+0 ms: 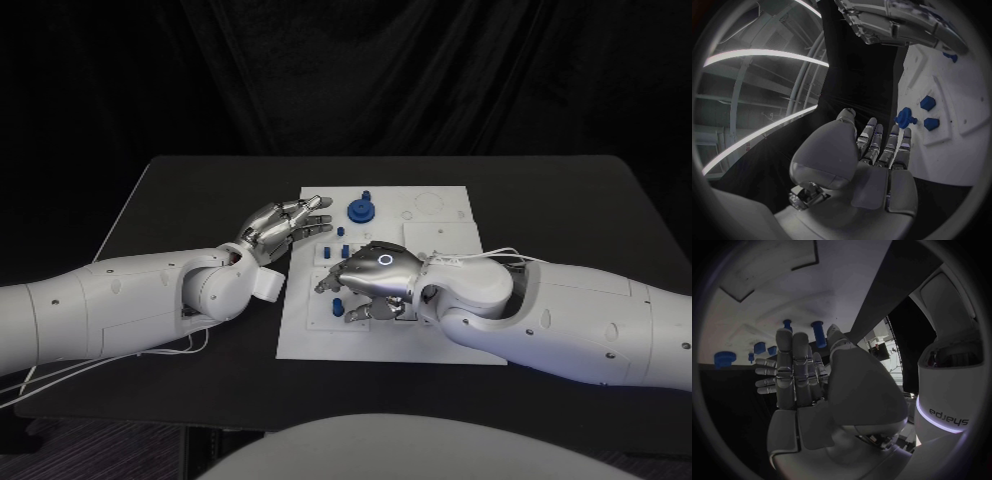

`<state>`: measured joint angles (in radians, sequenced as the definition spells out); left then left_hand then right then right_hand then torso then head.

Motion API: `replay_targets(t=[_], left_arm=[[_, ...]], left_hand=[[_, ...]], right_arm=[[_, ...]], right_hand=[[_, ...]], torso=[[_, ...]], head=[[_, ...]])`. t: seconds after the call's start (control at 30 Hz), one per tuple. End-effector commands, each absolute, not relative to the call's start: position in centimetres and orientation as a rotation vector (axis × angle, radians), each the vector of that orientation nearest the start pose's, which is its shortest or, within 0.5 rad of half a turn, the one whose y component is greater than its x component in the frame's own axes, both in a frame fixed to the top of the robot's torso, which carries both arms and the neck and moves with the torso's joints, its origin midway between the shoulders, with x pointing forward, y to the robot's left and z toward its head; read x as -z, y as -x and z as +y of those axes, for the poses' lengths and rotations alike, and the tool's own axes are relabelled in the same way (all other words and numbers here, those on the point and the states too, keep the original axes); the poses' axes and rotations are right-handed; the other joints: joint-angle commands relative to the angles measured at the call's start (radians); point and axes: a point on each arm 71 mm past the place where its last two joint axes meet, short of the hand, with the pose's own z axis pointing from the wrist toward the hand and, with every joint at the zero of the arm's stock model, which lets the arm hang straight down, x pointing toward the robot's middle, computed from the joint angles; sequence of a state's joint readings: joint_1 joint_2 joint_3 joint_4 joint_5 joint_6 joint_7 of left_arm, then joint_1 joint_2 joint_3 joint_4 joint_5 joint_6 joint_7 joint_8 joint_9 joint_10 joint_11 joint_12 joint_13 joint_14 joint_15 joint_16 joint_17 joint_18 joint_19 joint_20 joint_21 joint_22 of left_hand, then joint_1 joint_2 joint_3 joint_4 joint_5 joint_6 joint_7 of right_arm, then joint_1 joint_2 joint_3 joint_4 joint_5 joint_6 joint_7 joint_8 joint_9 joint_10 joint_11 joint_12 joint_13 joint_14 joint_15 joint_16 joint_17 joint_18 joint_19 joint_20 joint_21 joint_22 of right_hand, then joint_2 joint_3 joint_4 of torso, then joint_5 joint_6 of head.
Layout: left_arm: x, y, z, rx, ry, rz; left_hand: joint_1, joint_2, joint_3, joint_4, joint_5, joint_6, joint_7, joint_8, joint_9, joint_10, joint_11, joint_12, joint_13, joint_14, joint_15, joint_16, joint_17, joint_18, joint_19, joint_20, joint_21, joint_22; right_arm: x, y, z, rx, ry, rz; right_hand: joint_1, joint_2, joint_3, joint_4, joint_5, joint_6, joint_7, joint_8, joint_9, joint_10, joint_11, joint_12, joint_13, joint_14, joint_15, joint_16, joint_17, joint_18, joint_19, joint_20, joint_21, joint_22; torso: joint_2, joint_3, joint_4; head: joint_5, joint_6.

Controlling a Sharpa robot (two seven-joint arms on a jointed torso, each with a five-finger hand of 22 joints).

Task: Assemble the parts on the task board

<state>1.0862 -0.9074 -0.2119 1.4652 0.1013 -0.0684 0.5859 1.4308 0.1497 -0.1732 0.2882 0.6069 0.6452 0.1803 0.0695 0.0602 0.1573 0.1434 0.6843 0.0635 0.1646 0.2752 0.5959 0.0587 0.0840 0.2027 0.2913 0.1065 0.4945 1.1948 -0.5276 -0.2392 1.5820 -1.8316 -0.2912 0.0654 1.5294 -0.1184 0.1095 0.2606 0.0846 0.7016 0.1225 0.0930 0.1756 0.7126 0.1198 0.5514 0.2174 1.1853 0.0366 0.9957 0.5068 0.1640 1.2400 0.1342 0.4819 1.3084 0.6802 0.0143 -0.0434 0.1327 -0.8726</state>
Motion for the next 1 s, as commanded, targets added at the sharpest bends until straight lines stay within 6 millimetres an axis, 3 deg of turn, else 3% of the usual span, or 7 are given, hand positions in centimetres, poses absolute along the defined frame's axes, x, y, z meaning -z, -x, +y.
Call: replay_targets(t=[0.03,0.2,0.33,0.47,0.6,0.8,1.0], left_arm=[[28.0,-44.0,25.5,1.657,1.275,1.467],[27.9,-43.9,25.6,1.662,1.268,1.449],[27.4,-43.6,26.0,1.682,1.232,1.396],[26.8,-43.1,26.1,1.691,1.197,1.356],[26.3,-42.4,26.1,1.698,1.186,1.339],[25.6,-41.9,26.6,1.675,1.176,1.314],[25.3,-42.1,26.9,1.663,1.176,1.298]], left_hand=[[0.011,-0.002,0.007,0.001,0.005,0.005,-0.002,0.006,0.001,-0.001,0.005,0.004,0.001,-0.007,-0.002,0.001,0.001,-0.01,0.008,0.001,0.004,0.001],[0.012,-0.003,0.008,0.001,0.006,0.01,-0.001,0.007,0.002,0.0,0.007,0.006,0.002,-0.006,-0.002,0.003,0.001,-0.01,0.009,0.001,0.005,0.004],[0.02,-0.008,0.016,0.003,0.011,0.065,0.003,0.025,0.007,0.027,0.012,0.023,0.002,0.026,-0.005,0.058,0.006,-0.004,0.04,0.001,0.024,0.044],[0.016,-0.012,0.015,0.004,0.014,0.091,-0.005,0.035,0.009,0.04,0.004,0.029,0.002,0.036,-0.015,0.068,0.006,0.0,0.059,0.0,0.037,0.067],[0.024,-0.008,0.023,0.003,0.026,0.096,-0.007,0.038,0.008,0.046,0.003,0.031,0.001,0.043,-0.018,0.072,0.006,0.002,0.064,0.0,0.041,0.066],[0.025,-0.01,0.024,0.004,0.033,0.097,-0.005,0.039,0.008,0.048,0.005,0.031,0.001,0.04,-0.024,0.071,0.005,0.001,0.06,0.0,0.04,0.059],[0.029,-0.014,0.028,0.003,0.05,0.088,-0.01,0.038,0.006,0.048,0.0,0.03,0.0,0.036,-0.03,0.07,0.005,0.001,0.06,0.0,0.041,0.059]], right_arm=[[22.1,-39.3,-2.7,-1.01,0.864,1.421],[20.3,-40.5,-4.4,-1.02,0.762,1.442],[18.3,-41.7,-7.0,-1.027,0.636,1.504],[17.4,-42.4,-10.1,-1.035,0.498,1.606],[17.2,-42.8,-13.1,-1.069,0.298,1.711],[17.6,-43.5,-17.8,-1.096,-0.006,1.832],[19.1,-43.2,-20.8,-1.02,-0.173,1.955]], right_hand=[[0.005,0.0,0.004,0.003,0.002,0.012,-0.001,0.006,-0.001,-0.01,0.001,0.007,0.002,-0.004,0.001,0.002,-0.001,0.004,0.0,0.003,0.002,0.038],[0.012,0.006,0.011,0.008,0.009,0.035,0.013,0.019,-0.001,-0.002,0.0,0.027,0.007,-0.001,0.002,0.008,0.004,0.003,0.004,0.004,0.006,0.039],[0.044,0.028,0.038,-0.004,0.081,0.099,0.037,0.053,0.004,0.09,-0.023,0.108,0.033,0.032,-0.019,0.037,0.042,-0.002,0.035,-0.01,0.064,0.051],[0.059,0.038,0.055,-0.005,0.1,0.136,0.031,0.069,0.01,0.13,-0.041,0.167,0.058,0.016,-0.032,0.006,-0.001,0.003,0.026,-0.023,0.032,0.043],[0.08,0.048,0.077,-0.009,0.145,0.209,0.033,0.102,0.024,0.137,-0.038,0.199,0.073,0.027,-0.032,0.006,0.004,0.001,0.029,-0.027,0.034,0.043],[0.088,0.061,0.093,-0.007,0.174,0.293,0.008,0.151,0.047,0.173,-0.059,0.25,0.093,0.032,-0.045,-0.002,-0.006,0.004,0.033,-0.035,0.033,0.043],[0.048,0.055,0.077,0.025,0.165,0.304,-0.013,0.193,0.07,0.211,-0.08,0.356,0.144,0.03,-0.06,-0.028,-0.029,0.009,0.021,-0.049,-0.021,0.03]], torso=[[0.0,0.0002,-0.0002],[0.0,0.0003,0.0],[0.0,0.0005,0.0001],[-0.001,0.0002,-0.0005],[0.0,-0.0002,0.0011],[-0.001,0.0002,-0.0003],[-0.002,-0.0011,-0.0015]], head=[[0.003,0.0],[0.002,0.0],[-0.013,0.0],[-0.02,0.0],[-0.031,0.0],[-0.04,0.0],[-0.059,0.0]])
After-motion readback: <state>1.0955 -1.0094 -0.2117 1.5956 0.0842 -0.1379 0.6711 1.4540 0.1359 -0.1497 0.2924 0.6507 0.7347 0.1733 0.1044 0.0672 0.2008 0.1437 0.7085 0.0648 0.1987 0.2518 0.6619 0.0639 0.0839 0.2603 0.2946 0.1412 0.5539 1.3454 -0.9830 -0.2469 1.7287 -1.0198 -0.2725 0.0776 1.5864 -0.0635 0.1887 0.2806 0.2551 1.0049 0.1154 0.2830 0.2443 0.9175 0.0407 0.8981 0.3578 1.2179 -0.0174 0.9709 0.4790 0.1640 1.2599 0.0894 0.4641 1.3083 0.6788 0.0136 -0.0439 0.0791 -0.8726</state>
